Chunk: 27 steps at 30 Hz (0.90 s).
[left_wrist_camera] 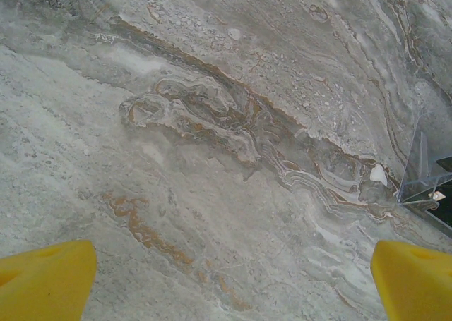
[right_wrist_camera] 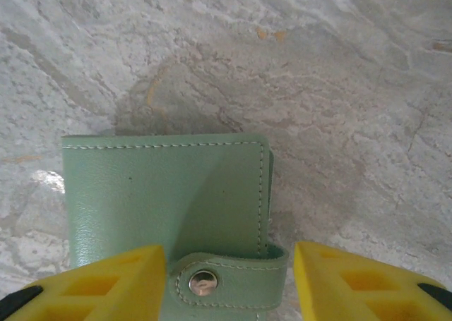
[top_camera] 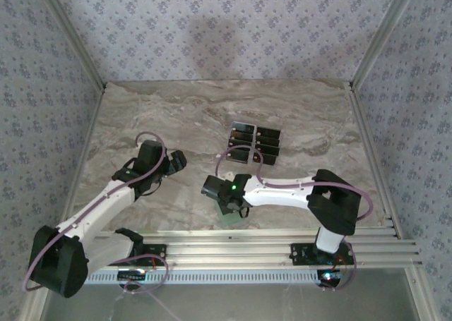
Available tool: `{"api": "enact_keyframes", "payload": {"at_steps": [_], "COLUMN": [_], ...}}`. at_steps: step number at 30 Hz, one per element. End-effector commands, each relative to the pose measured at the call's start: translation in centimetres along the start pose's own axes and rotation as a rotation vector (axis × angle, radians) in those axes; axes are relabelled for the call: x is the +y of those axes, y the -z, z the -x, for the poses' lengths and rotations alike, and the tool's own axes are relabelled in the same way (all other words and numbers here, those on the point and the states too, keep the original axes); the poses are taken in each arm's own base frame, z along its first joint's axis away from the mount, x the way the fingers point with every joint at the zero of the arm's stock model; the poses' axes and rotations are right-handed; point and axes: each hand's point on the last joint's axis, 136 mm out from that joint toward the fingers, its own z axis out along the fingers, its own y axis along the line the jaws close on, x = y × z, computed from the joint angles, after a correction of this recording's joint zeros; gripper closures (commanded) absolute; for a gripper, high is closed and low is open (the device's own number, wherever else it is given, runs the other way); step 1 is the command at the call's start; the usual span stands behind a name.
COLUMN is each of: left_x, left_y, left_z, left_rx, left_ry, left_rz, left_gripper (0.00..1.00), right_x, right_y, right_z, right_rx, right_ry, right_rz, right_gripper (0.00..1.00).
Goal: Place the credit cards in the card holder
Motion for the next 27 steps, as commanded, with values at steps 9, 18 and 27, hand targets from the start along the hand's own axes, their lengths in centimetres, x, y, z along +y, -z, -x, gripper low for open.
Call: {"api": "enact_keyframes", "payload": {"at_steps": [9,18,27], "left_x": [-0.1,-0.2,-1.0], "left_y": [0.1,0.0,-0.2], "left_z": [0.6,0.6,0.3], "left_rx": [-0.020,-0.019,0.014], "left_ry": [0.008,0.001,-0.003], "left_rz": [-0.002,-0.004,-0.031], "left_gripper": [0.00,0.00,0.00], "right_x": [0.0,0.5,0.7], "right_y": [-0.8,-0.4,2.0], "right_z": [-0.9,-0.8,1.8], "right_rx": [0.031,0.031,-0.042], "right_ry": [-0.005,0.015,-0.033], "right_rz": [-0.046,-0.036,0.045], "right_gripper": [0.66,0.94,1.00]}}
